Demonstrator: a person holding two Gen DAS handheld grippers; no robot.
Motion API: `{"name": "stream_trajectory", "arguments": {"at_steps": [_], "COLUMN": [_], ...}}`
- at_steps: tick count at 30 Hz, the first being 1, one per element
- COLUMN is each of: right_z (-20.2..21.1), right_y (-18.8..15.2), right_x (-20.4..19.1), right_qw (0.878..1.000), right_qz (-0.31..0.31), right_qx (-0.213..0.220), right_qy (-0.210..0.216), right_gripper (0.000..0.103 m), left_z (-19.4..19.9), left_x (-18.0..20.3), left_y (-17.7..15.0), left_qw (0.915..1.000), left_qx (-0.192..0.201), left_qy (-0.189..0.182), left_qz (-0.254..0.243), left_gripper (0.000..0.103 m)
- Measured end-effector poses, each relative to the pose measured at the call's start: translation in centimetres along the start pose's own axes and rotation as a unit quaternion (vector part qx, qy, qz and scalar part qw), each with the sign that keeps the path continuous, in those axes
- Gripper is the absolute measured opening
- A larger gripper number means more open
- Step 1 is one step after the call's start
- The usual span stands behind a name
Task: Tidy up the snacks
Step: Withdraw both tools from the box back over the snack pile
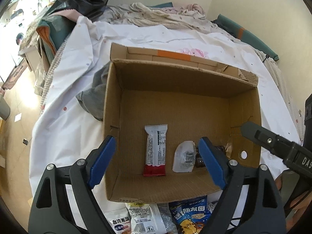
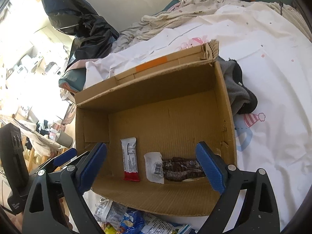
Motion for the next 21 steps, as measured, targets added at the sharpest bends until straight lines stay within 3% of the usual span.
{"name": "stream_trajectory", "arguments": {"at_steps": [5, 13, 21], "right_z": [1.2, 4.2, 6.0], "right_y": [-0.3, -1.7, -4.1], "right_x": [-0.2, -1.3, -1.8], "right_qw": [1.0, 1.0, 1.0], "right_qz": [-0.001, 0.012, 0.012], "right_qx": [0.007, 0.016, 0.016], "right_qy": [-0.001, 0.002, 0.001], "right_gripper": [0.095, 0.095, 0.096], "left_z": [1.9, 5.1, 7.1], "left_x": [-1.0, -2.0, -2.4], "left_y": [-0.2, -1.0, -3.4], "left_qw": [0.9996, 0.998, 0.9981], "left_qx": [0.027, 0.06, 0.057], "left_qy": [0.009, 0.012, 0.019], "left_qz": [0.009, 0.016, 0.014], "left_gripper": [0.085, 0.103, 0.103]}}
Point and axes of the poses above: each gripper's, at about its wrist camera, not at the fingertips, and z roughly against the way its jaws point, x to its right, y to its top, the point moved 3 cm from there along -z, roughly the way its jaws point, and after that the axes turned 1 degree about y, right-handed, at the moved point
